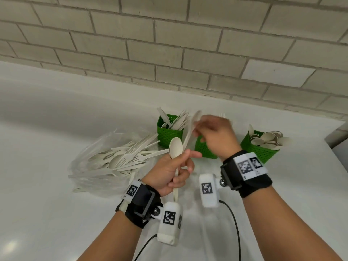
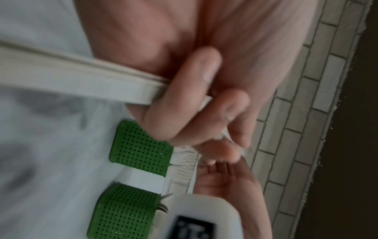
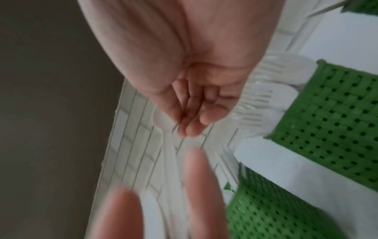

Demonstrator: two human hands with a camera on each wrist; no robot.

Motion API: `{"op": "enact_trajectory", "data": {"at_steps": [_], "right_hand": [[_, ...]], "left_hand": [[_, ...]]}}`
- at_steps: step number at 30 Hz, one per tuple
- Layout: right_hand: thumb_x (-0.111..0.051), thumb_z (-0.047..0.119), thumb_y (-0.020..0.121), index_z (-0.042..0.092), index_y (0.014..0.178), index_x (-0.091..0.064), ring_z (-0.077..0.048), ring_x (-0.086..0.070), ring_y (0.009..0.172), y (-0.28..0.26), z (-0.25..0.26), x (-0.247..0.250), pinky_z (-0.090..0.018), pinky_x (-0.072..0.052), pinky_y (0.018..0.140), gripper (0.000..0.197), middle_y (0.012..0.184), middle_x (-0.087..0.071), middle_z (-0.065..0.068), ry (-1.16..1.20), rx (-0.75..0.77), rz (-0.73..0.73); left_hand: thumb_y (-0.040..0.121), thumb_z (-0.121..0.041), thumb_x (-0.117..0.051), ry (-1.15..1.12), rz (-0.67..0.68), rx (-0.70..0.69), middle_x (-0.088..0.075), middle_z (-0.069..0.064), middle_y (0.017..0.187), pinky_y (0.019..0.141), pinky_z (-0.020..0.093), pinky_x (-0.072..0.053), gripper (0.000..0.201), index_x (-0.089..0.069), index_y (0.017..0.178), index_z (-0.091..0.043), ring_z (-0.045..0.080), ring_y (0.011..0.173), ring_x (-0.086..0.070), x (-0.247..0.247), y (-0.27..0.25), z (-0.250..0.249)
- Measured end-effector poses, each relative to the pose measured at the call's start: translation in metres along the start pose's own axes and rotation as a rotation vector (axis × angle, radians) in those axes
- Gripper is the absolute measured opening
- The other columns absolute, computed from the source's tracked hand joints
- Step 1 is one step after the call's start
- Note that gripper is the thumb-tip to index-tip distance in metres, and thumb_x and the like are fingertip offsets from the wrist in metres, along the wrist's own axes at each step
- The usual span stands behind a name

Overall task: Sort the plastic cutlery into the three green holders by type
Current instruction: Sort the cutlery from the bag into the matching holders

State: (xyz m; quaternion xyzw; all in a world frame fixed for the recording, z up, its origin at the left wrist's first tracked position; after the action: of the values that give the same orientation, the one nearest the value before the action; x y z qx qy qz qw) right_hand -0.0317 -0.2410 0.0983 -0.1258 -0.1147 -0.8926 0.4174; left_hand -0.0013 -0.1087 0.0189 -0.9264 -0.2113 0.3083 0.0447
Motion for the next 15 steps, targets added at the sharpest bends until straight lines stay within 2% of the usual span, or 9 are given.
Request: {"op": "enact_trajectory", "data": {"at_steps": [2, 4, 6, 8, 11, 13, 15], "right_hand": [[-0.056, 0.008, 0.094, 0.012, 0.078, -0.064, -0.015, -0.064, 0.062, 0.002, 0.002, 0.027, -0.027, -0.049, 0.056, 0.018, 0.066, -0.068, -0.002, 0.174, -0.001, -0.205], [-0.057, 0.006, 0.094, 0.008, 0.08, -0.065, -0.016, -0.061, 0.055, 0.0, 0.008, 0.046, -0.024, -0.046, 0.05, 0.016, 0.066, -0.067, -0.009, 0.283, 0.03, -0.264], [-0.058, 0.003, 0.092, 0.006, 0.084, -0.066, -0.015, -0.056, 0.05, -0.003, 0.013, 0.05, -0.023, -0.043, 0.048, 0.012, 0.068, -0.065, -0.017, 0.23, 0.059, -0.198], [-0.06, 0.001, 0.09, 0.008, 0.088, -0.066, -0.014, -0.056, 0.05, -0.006, 0.013, 0.04, -0.023, -0.047, 0.049, 0.01, 0.066, -0.066, -0.013, 0.135, 0.03, -0.066], [-0.063, 0.0, 0.089, 0.006, 0.096, -0.065, -0.016, -0.061, 0.054, -0.015, 0.007, 0.016, -0.025, -0.054, 0.055, 0.01, 0.066, -0.067, -0.011, 0.033, -0.017, 0.116], [-0.064, -0.002, 0.087, 0.003, 0.101, -0.066, -0.022, -0.064, 0.058, -0.021, 0.003, 0.003, -0.028, -0.057, 0.057, 0.015, 0.07, -0.066, -0.014, 0.016, -0.029, 0.187], [-0.065, -0.006, 0.084, 0.007, 0.098, -0.067, -0.023, -0.066, 0.061, -0.026, 0.0, -0.008, -0.03, -0.058, 0.059, 0.019, 0.071, -0.065, -0.012, 0.022, -0.035, 0.237]], "left_hand": [[0.089, -0.045, -0.052, -0.026, -0.055, -0.028, -0.049, -0.003, 0.064, 0.035, 0.012, -0.011, 0.046, -0.063, 0.115, -0.008, 0.002, 0.034, -0.023, 0.005, 0.0, 0.0], [0.089, -0.055, -0.043, -0.055, -0.09, -0.039, -0.047, -0.002, 0.065, 0.036, 0.012, -0.011, 0.058, -0.058, 0.121, -0.01, 0.002, 0.036, -0.02, 0.009, 0.002, -0.001], [0.091, -0.061, -0.035, -0.11, -0.1, -0.037, -0.048, 0.0, 0.068, 0.037, 0.011, -0.011, 0.063, -0.054, 0.124, -0.01, 0.003, 0.038, -0.02, 0.011, 0.003, -0.004], [0.095, -0.057, -0.035, -0.146, -0.094, -0.043, -0.05, 0.001, 0.071, 0.036, 0.011, -0.012, 0.056, -0.053, 0.124, -0.012, 0.004, 0.039, -0.023, 0.011, 0.004, -0.007], [0.1, -0.047, -0.038, -0.039, -0.108, -0.064, -0.055, 0.001, 0.077, 0.035, 0.011, -0.015, 0.045, -0.054, 0.124, -0.012, 0.006, 0.04, -0.028, 0.006, 0.006, -0.009], [0.101, -0.044, -0.04, 0.07, -0.157, -0.06, -0.062, 0.0, 0.083, 0.034, 0.012, -0.018, 0.041, -0.058, 0.116, -0.01, 0.009, 0.043, -0.039, 0.002, 0.006, -0.01], [0.101, -0.042, -0.044, 0.146, -0.208, -0.051, -0.064, -0.001, 0.082, 0.034, 0.014, -0.021, 0.033, -0.063, 0.105, -0.015, 0.012, 0.049, -0.052, 0.001, 0.005, -0.011]]}}
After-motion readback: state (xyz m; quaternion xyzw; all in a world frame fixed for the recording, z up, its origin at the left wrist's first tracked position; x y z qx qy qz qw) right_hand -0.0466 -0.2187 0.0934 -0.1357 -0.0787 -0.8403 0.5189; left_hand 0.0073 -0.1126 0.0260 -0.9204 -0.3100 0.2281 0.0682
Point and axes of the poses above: each hand's wrist, its own y-axis towards the middle knuckle, its own x-axis out of the back of the hand, z = x × y, the point moved 6 cm from there along y, towards the middle knuckle
